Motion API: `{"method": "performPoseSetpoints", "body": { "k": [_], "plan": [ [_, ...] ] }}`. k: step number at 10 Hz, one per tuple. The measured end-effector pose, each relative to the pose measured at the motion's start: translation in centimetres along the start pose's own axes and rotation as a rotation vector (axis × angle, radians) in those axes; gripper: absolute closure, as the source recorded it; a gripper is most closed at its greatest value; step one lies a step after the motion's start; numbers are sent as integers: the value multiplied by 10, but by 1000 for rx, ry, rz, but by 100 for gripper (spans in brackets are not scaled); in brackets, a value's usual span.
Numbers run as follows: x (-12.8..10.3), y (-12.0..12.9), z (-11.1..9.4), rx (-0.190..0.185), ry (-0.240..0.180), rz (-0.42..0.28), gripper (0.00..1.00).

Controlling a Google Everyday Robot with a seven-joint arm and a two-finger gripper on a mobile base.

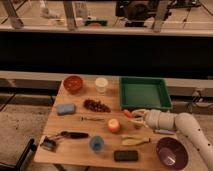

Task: Place pepper in metal cup

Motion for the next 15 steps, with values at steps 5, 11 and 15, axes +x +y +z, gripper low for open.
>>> {"method": "performPoseSetpoints", "body": {
  "k": [5, 11, 15],
  "plan": [
    [7, 0, -2, 18, -3, 12, 100],
    [15, -2, 0, 26, -5, 35, 100],
    [19, -3, 1, 31, -8, 53, 100]
  ]
}}
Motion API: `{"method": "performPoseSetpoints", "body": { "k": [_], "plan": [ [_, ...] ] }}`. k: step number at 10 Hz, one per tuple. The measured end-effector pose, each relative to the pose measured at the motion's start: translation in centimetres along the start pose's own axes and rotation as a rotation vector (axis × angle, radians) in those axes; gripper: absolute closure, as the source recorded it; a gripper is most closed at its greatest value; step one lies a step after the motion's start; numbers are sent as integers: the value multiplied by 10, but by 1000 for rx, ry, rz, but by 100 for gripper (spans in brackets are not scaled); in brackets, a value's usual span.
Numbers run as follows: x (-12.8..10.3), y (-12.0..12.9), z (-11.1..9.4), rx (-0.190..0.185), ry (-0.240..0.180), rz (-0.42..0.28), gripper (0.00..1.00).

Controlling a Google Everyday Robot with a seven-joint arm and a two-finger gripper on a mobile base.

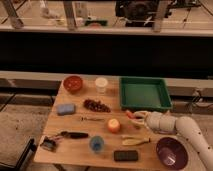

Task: Place pepper in metal cup

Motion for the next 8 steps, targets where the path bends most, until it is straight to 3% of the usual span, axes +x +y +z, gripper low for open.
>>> {"method": "performPoseSetpoints", "body": {
  "k": [8],
  "plan": [
    [2, -1, -2, 0, 6, 5, 100]
  ]
}}
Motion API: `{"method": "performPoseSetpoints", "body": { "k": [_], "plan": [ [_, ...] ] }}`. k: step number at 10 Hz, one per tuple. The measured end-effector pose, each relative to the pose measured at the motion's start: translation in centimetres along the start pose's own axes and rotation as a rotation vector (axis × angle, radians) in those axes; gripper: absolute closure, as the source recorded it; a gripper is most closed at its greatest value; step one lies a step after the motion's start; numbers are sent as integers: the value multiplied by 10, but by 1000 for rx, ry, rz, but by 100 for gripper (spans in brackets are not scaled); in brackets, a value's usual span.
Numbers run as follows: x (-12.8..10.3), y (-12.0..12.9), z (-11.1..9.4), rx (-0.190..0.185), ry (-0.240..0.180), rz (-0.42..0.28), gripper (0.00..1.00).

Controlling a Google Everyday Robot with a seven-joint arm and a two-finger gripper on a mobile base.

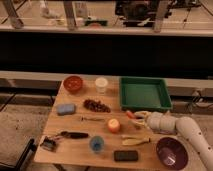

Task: Place pepper in metal cup

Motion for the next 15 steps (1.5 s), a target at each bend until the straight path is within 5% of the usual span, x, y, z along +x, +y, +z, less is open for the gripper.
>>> {"method": "performPoseSetpoints", "body": {
  "k": [3, 10, 15],
  "plan": [
    [-2, 0, 0, -9, 10, -1, 92],
    [-3, -2, -1, -15, 22, 11, 23],
    [1, -6, -11, 15, -4, 40, 20]
  ]
}}
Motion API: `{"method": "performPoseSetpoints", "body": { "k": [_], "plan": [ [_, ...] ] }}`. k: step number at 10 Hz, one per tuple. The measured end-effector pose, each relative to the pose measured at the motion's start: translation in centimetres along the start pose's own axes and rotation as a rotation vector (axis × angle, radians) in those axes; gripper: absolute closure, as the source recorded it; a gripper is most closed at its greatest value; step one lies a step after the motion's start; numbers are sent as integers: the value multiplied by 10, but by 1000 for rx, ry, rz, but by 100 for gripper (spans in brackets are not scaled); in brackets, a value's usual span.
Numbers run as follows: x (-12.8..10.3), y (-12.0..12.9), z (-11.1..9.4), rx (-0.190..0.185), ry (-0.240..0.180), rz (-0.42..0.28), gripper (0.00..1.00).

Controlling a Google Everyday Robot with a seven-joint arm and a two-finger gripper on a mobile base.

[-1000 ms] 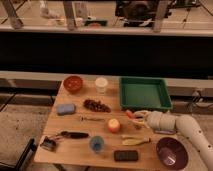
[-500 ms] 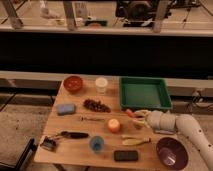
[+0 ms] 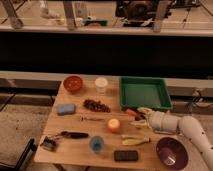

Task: Place pepper in metal cup

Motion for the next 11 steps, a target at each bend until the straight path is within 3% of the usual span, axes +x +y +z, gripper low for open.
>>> {"method": "performPoseSetpoints", "body": {
  "k": [6, 7, 8, 11],
  "plan": [
    [-10, -2, -13, 28, -5, -13, 21],
    [-16, -2, -14, 26, -5, -18, 25],
    [-19, -3, -17, 22, -5, -15, 38],
    [-5, 2, -16, 16, 1, -14, 64]
  ]
}}
